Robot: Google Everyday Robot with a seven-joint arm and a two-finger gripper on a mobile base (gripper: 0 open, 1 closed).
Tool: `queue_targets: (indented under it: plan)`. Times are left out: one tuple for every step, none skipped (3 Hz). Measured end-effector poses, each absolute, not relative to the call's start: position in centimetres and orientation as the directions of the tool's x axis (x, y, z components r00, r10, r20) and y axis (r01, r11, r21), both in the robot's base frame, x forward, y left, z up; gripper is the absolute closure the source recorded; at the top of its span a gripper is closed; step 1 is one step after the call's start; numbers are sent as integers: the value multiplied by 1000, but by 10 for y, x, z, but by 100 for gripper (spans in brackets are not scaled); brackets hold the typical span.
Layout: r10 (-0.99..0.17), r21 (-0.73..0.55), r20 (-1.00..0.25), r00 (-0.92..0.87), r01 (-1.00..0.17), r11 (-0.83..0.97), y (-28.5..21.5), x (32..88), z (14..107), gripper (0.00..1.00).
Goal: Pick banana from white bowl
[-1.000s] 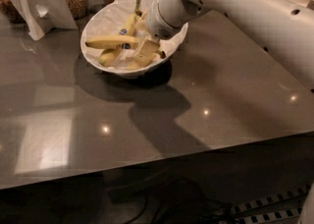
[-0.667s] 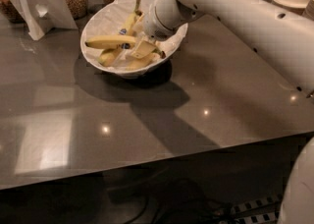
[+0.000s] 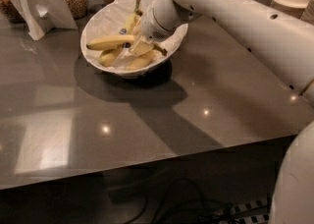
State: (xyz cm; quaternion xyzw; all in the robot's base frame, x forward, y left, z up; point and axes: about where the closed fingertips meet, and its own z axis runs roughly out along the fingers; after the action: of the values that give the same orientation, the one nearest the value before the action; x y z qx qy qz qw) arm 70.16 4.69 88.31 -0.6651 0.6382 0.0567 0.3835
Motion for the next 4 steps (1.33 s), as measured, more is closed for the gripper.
queue_targets:
  plan:
    - [-812,-422,-557,173,-901,97,47,697,878,87]
    - [-826,-414,-529,195,-909,51,53,689,883,100]
    - [-843,-403,-482,239,-915,-29,62,678,899,100]
    - [-856,-379,-433,283,-919,-112,70,667,916,100]
